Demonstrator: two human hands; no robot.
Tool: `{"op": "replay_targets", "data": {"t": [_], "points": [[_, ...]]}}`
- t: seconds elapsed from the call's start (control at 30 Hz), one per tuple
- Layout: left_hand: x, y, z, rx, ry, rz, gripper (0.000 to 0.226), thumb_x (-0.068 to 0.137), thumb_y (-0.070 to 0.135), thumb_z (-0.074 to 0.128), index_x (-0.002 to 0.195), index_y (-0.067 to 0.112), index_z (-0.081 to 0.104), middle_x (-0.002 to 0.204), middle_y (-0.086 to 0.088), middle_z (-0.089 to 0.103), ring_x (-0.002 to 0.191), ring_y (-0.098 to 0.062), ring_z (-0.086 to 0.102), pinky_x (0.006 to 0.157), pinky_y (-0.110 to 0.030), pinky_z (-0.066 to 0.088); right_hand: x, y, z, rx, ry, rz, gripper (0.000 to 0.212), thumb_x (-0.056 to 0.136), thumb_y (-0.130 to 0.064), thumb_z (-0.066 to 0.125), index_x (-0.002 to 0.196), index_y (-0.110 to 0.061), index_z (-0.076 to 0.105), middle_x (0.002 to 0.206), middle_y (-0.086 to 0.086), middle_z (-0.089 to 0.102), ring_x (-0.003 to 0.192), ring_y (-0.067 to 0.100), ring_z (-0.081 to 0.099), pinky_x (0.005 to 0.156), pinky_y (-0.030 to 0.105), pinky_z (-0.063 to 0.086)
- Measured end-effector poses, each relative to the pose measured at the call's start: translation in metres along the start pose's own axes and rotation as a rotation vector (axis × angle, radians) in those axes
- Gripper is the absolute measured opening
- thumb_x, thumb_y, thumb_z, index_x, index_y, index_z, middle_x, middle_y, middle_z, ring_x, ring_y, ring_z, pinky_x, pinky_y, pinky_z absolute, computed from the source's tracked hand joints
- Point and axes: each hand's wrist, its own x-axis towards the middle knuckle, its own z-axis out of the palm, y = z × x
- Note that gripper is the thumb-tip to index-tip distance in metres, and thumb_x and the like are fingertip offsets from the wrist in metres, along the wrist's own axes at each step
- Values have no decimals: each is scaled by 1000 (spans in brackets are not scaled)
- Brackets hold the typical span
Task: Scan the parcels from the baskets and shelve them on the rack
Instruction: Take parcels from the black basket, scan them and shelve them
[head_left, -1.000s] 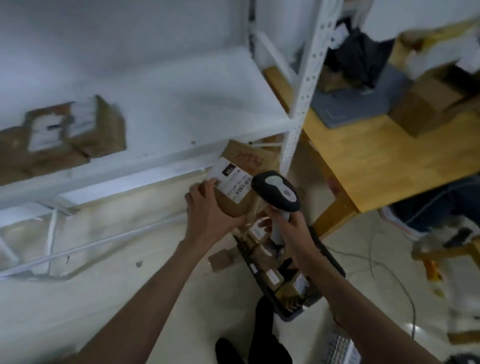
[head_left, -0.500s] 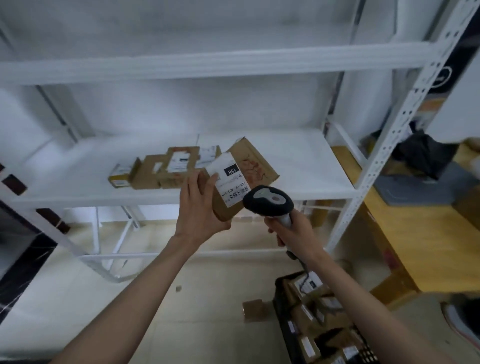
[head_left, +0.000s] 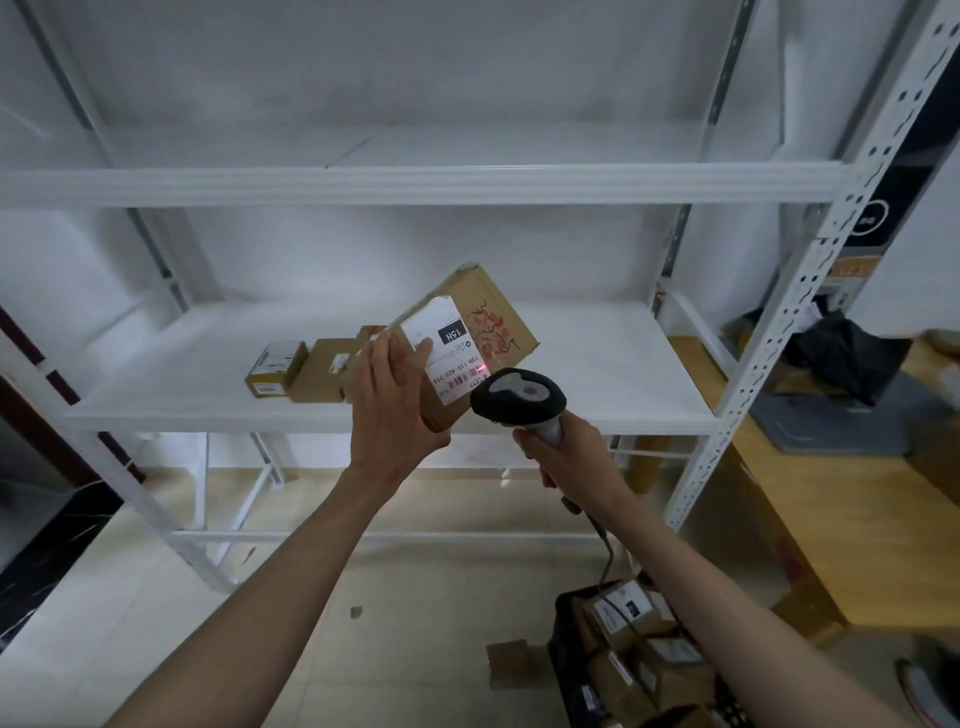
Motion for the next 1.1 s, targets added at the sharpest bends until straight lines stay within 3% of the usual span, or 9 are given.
{"op": "replay_targets", "data": {"t": [0.2,0.37,0.47,0.57,0.63,0.77,0.83,0.93,1.1], "points": [[7,-6,13,-35,60,45,108,59,58,79,148,17,33,154,-25,25,142,-43,28,114,-54,32,3,-1,-2,-42,-15,10,13,97,-21,66,98,-9,61,66,-5,62,47,12,57,49,23,46],[21,0,32,-90,83,-9,112,53,63,80,145,15,36,147,-22,30,137,-41,31,111,-52,33,24,8,0,1,14,55,11,95,-19,67,97,-9,62,66,-3,63,47,11,57,49,25,47],[32,15,48,-293,-8,-222,118,48,72,80,142,16,37,141,-16,34,131,-37,32,107,-47,34,48,22,-1,162,39,132,12,93,-13,67,102,-6,63,67,6,64,51,16,57,54,33,48],[49,34,71,-534,-149,-467,124,44,64,88,146,25,29,143,-14,32,134,-32,29,106,-48,37,77,43,4,391,137,228,19,93,-6,65,111,-11,62,82,10,67,63,15,62,59,30,54],[63,45,88,-590,-204,-504,124,42,64,86,145,28,27,144,-14,33,134,-30,29,107,-48,38,102,60,7,523,214,292,18,95,-8,65,112,-13,62,96,9,70,81,16,67,70,30,59],[93,62,120,-594,-248,-524,126,40,70,81,145,29,25,142,-9,33,132,-25,25,106,-46,32,152,90,10,658,221,396,30,96,-8,65,125,-13,60,117,15,69,107,31,66,96,48,57],[109,63,138,-552,-277,-554,125,44,66,86,145,28,24,139,-10,32,130,-24,22,106,-46,29,177,102,12,693,204,428,36,95,-6,66,130,-11,58,119,17,69,107,32,66,95,46,57],[132,60,164,-500,-328,-587,123,48,63,89,145,26,23,136,-11,31,129,-28,24,109,-46,30,209,113,18,711,171,432,29,95,-6,66,122,-15,62,111,12,71,98,27,69,85,40,59],[156,59,201,-436,-425,-627,115,57,65,85,145,20,27,135,-14,29,132,-35,25,111,-48,34,252,139,30,675,140,434,19,96,-6,64,113,-15,65,101,12,71,85,25,65,78,44,55]]}}
